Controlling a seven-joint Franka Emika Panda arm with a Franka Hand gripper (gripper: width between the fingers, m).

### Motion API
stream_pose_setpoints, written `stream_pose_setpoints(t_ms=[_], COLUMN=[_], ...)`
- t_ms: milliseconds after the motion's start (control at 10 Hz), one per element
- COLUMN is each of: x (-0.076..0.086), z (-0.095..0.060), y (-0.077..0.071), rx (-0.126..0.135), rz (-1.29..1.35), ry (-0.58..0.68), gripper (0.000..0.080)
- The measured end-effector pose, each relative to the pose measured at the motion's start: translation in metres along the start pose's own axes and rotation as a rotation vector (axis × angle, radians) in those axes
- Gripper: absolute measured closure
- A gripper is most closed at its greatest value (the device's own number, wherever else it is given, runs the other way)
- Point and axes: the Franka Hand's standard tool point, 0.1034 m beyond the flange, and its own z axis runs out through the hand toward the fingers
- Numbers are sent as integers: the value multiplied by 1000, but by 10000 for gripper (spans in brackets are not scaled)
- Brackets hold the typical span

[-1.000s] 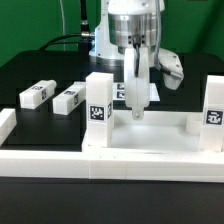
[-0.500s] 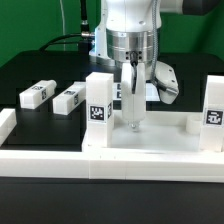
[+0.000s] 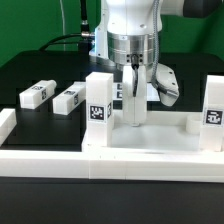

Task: Assemble desk

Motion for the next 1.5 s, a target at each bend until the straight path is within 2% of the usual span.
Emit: stream_pose_setpoints(t_ms=[400, 600, 700, 900, 1300, 1500], x=[2, 13, 19, 28, 29, 31], z=[-7, -11, -10, -12, -12, -12], y=[-5, 1, 7, 9, 9, 9], rx=[19, 31, 27, 29, 27, 27], rz=[-17, -75, -97, -141, -196, -326], ry=[0, 4, 9, 13, 15, 19], gripper=[731, 738, 738, 738, 738, 738])
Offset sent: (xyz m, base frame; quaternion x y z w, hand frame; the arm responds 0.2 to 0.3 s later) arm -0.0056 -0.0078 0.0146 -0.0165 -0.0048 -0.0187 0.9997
